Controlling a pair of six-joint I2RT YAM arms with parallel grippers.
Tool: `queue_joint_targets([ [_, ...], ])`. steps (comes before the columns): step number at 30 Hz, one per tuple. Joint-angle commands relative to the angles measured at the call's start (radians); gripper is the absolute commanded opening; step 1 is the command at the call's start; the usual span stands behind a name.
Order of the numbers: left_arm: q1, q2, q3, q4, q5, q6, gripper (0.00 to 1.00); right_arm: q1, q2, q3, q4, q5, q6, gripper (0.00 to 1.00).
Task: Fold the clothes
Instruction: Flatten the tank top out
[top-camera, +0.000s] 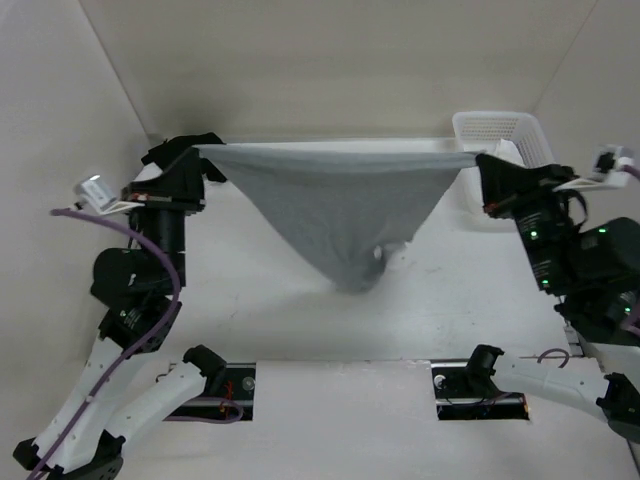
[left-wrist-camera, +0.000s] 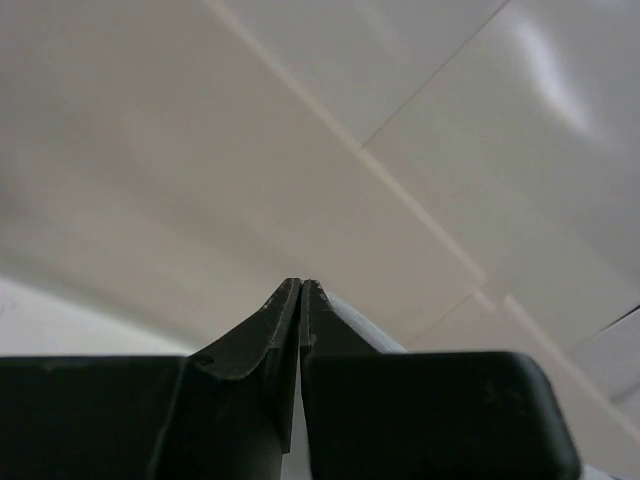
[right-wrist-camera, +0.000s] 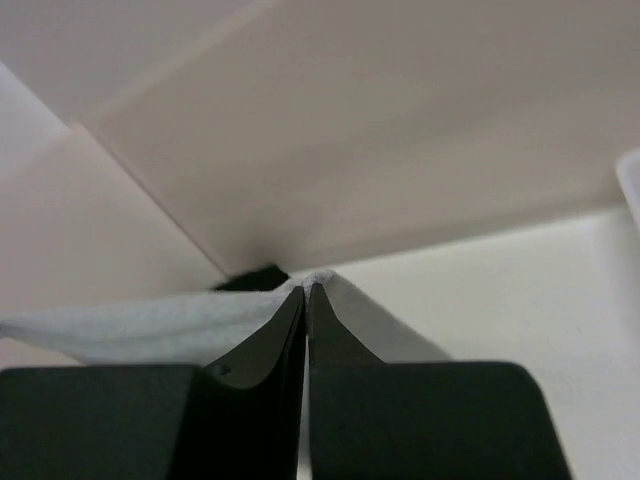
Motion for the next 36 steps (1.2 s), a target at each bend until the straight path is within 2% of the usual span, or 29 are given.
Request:
queue_joint_targets([
  [1, -0.036, 0.035, 0.145, 0.203, -0.121, 0.206, 0.00, 0.086, 0.053, 0.178, 0.023, 0.142, -0.248, 0.04],
  [4, -0.046, 0.081, 0.225, 0.222, -0.129, 0.267, 0.01, 0.093, 0.111, 0.268, 0.078, 0.119, -0.339, 0.04],
  [7, -0.021, 0.132, 0.271, 0.243, -0.147, 0.331, 0.01, 0.051, 0.172, 0.354, 0.092, 0.036, -0.373, 0.04],
  [10, 0.021, 0.176, 0.227, 0.251, -0.155, 0.344, 0.01, -0.112, 0.241, 0.364, 0.096, -0.126, -0.323, 0.04],
  [13, 0.094, 0.294, 0.109, 0.240, -0.137, 0.271, 0.01, -0.343, 0.348, 0.315, 0.101, -0.394, -0.145, 0.04],
  [14, 0.105, 0.308, 0.102, 0.239, -0.132, 0.263, 0.01, -0.368, 0.369, 0.313, 0.104, -0.435, -0.125, 0.03],
  [15, 0.162, 0.372, 0.085, 0.230, -0.099, 0.212, 0.01, -0.441, 0.434, 0.318, 0.115, -0.520, -0.071, 0.03],
  [17, 0.280, 0.492, 0.111, 0.190, 0.008, 0.094, 0.01, -0.514, 0.557, 0.350, 0.130, -0.597, -0.019, 0.03],
  [19, 0.346, 0.569, 0.166, 0.155, 0.076, 0.033, 0.01, -0.546, 0.646, 0.397, 0.133, -0.619, -0.008, 0.03],
  [22, 0.415, 0.729, 0.335, 0.121, 0.168, -0.001, 0.01, -0.589, 0.799, 0.532, 0.106, -0.631, 0.000, 0.03],
  [24, 0.429, 0.805, 0.459, 0.092, 0.184, 0.012, 0.01, -0.606, 0.881, 0.642, 0.078, -0.633, 0.001, 0.03],
  [27, 0.446, 0.891, 0.647, 0.047, 0.208, 0.037, 0.01, -0.618, 1.005, 0.894, -0.018, -0.636, -0.010, 0.03],
  [30, 0.457, 0.902, 0.729, 0.029, 0.227, 0.042, 0.01, -0.618, 1.080, 1.098, -0.097, -0.644, -0.019, 0.03],
  [31, 0.461, 0.884, 0.757, 0.026, 0.237, 0.045, 0.01, -0.614, 1.114, 1.225, -0.133, -0.647, -0.025, 0.03],
  [36, 0.466, 0.780, 0.733, 0.049, 0.253, 0.059, 0.01, -0.608, 1.053, 1.263, -0.140, -0.648, -0.046, 0.03],
])
